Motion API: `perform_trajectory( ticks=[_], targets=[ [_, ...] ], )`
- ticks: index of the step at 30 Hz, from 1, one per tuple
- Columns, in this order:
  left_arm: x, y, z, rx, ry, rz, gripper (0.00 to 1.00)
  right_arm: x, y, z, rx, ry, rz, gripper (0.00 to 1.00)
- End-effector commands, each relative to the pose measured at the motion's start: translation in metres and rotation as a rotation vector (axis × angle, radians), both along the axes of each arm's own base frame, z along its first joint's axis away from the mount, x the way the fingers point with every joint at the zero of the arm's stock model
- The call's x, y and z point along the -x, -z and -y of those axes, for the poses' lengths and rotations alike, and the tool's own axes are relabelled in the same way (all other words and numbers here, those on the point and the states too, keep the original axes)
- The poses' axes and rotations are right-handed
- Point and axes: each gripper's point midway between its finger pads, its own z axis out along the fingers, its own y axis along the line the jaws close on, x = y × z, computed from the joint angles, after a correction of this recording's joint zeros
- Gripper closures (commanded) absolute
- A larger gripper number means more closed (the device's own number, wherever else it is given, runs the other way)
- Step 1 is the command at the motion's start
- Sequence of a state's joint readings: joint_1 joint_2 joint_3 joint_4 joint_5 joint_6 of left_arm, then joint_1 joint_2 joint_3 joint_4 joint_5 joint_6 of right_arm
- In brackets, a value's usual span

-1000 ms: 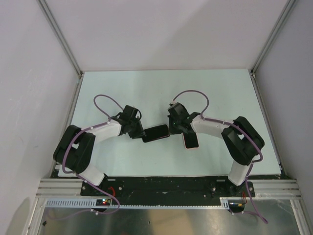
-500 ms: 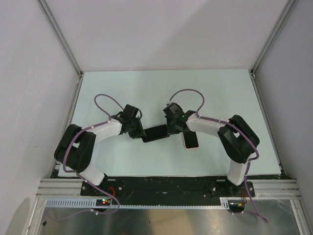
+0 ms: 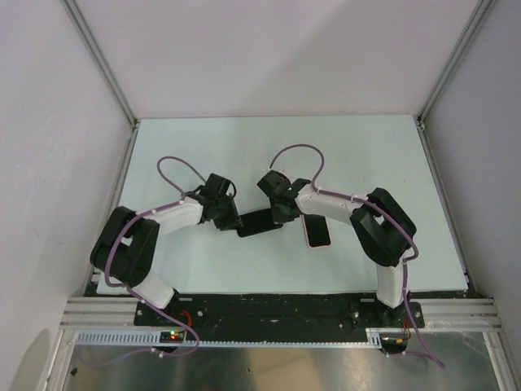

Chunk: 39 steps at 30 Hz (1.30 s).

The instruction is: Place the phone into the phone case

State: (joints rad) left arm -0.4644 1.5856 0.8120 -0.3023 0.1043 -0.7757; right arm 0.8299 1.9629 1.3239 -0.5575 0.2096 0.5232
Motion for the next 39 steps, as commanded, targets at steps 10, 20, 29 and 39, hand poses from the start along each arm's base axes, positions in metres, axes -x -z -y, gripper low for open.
perform_trajectory(
  ticks=[10,20,29,39],
  targets=[
    [-0.001,-0.027,0.017,0.054,0.079,0.068,0.67,-0.010,-0.036,-0.011,-0.158,-0.026,0.067,0.93],
    [0.004,-0.050,0.005,0.030,0.075,0.141,0.63,-0.069,-0.108,-0.022,-0.421,-0.071,0.206,0.88],
    [0.033,-0.052,0.027,0.064,0.093,0.124,0.66,-0.108,-0.078,-0.058,-0.476,-0.178,0.116,0.88],
    [0.040,-0.028,0.065,0.096,0.097,0.059,0.72,-0.099,-0.032,-0.064,-0.436,-0.217,-0.001,0.90]
  ],
)
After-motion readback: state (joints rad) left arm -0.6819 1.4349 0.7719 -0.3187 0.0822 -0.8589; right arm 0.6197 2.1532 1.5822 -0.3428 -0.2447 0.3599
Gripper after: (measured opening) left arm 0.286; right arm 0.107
